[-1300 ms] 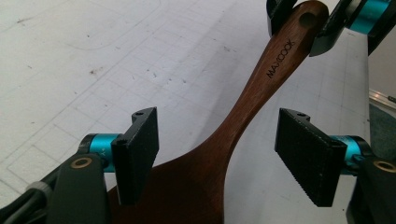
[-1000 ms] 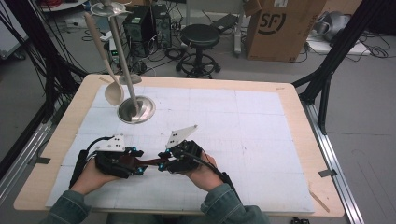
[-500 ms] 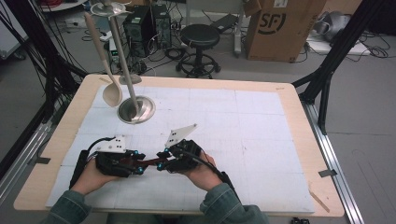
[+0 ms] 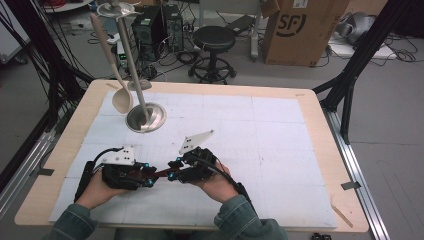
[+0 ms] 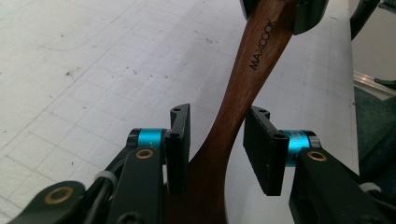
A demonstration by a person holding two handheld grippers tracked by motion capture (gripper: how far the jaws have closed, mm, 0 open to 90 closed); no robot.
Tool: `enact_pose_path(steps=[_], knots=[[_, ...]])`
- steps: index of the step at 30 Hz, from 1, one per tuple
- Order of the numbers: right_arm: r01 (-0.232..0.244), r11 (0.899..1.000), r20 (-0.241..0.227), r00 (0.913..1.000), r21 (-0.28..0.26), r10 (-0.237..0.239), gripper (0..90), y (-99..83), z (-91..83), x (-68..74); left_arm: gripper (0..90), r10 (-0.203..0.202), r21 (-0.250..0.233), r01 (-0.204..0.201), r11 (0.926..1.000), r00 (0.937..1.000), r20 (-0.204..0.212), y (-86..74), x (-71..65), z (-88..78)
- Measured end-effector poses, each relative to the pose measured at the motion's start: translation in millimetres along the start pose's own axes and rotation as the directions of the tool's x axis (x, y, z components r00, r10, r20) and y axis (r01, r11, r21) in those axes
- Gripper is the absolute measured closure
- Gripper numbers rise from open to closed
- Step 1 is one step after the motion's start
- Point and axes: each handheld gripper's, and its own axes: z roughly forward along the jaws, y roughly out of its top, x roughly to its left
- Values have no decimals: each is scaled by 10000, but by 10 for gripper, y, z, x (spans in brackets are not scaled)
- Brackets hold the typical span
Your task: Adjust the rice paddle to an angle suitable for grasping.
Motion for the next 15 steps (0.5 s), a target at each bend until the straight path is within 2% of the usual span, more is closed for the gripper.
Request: enact_pose_path(steps=[12,15], knots=[[-237,9996,157,9996,-173,240,619,-11,0,-43,713,202,-30,-201,9998,9996,216,2,-23,-10],[-386,9991,200,9990,-173,390,597,-22,-3,-60,729,130,-82,-128,9999,9996,231,2,-22,-16]])
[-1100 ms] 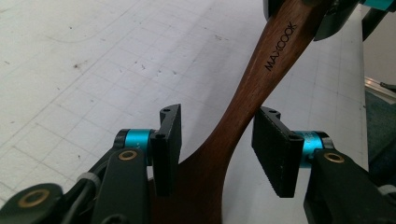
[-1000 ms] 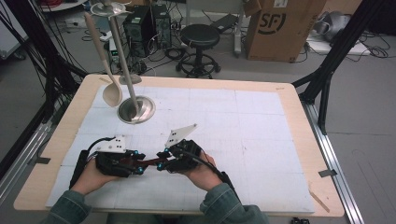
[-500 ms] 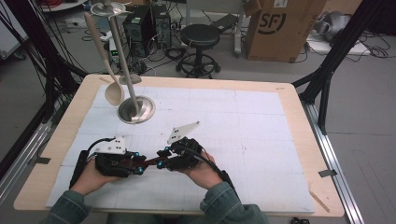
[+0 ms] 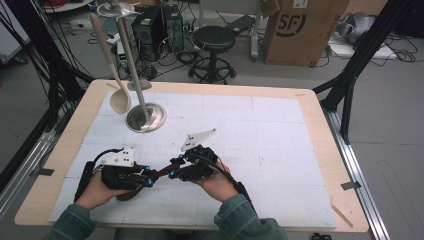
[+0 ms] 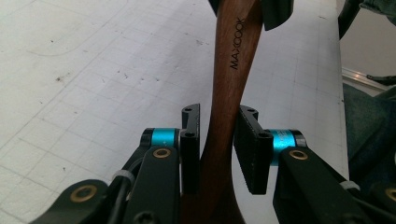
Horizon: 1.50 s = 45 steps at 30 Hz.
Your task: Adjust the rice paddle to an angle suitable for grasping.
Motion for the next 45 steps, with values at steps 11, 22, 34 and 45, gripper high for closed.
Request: enact_pose_path(steps=[11,22,34,45], knots=[[-483,9987,-41,9988,-133,483,583,-21,13,-30,761,-60,-294,63,9995,9999,99,17,-20,-1],[-913,9956,-175,9957,-190,910,591,-29,22,-55,773,-138,-468,145,9988,9998,143,59,-34,9],[-1191,9918,-913,9892,-458,1146,693,-22,-35,-72,716,-498,-657,532,9964,9974,519,83,-11,-29],[-846,9935,-1161,9904,-766,753,733,3,-77,-41,720,-464,-681,504,9964,9971,596,133,-12,-54]])
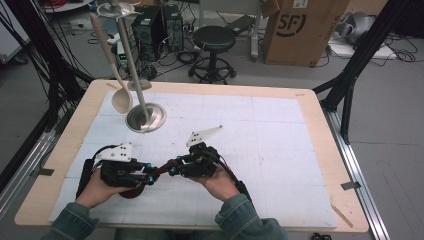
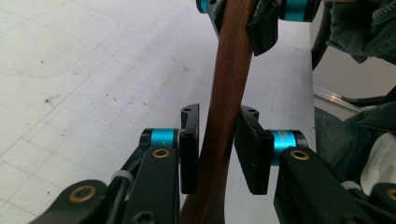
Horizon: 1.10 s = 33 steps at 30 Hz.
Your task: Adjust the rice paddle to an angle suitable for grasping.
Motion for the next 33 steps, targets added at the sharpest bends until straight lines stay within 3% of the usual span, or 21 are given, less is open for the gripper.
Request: enact_pose_path(steps=[6,10,14,22,26,33], knots=[[41,9994,318,9995,-336,-31,674,8,-21,2,767,263,38,-264,9996,9996,87,48,-38,29],[30,9993,451,9990,-360,-13,630,5,-33,-5,770,110,-337,-109,9994,9999,31,58,-19,-11],[243,9990,374,9990,-378,-229,701,9,-35,7,770,69,-403,-65,9992,9999,86,60,-21,-19],[388,9985,218,9990,-398,-379,730,20,-51,42,750,-303,-286,312,9991,9990,320,54,12,-14],[465,9981,292,9985,-403,-453,727,19,-51,46,759,-179,-293,188,9994,9994,312,56,16,-9],[494,9973,574,9973,-541,-463,619,3,-123,18,768,-381,-716,370,9968,9992,-150,64,45,-68]])
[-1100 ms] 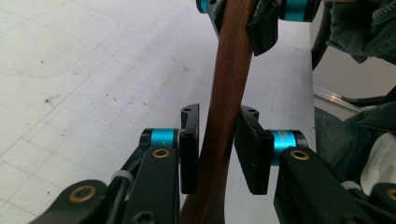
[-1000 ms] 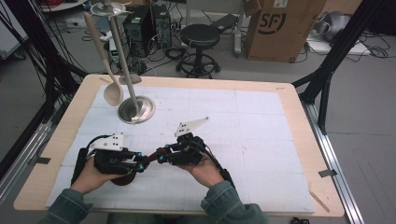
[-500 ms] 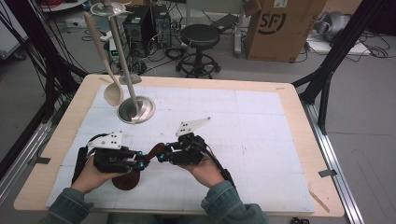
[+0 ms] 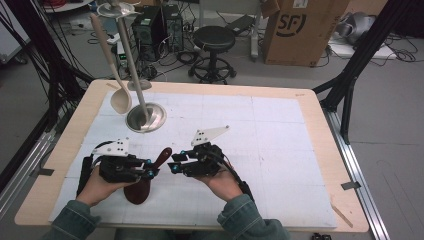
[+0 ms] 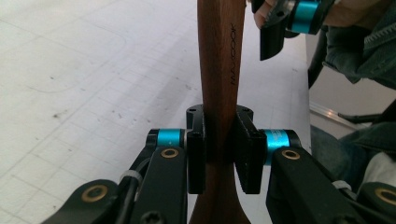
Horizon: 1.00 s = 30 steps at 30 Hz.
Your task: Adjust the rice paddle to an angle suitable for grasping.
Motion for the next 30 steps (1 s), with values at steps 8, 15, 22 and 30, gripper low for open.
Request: enact_pose_path(steps=[8,15,22,30], knots=[[-58,10000,405,9992,75,55,549,-49,-102,-38,769,-212,-628,198,9978,9995,-218,19,26,-37],[34,10000,523,9986,21,-35,548,-75,-145,-55,769,-430,-1046,388,9938,9983,-382,56,58,-74],[57,10000,784,9969,-22,-55,532,-128,-245,-86,769,-565,-1554,447,9868,9958,-720,108,74,-107],[-63,9999,1071,9942,-91,73,509,-235,-405,-131,769,-781,-1952,513,9794,9881,-1322,115,97,-111]])
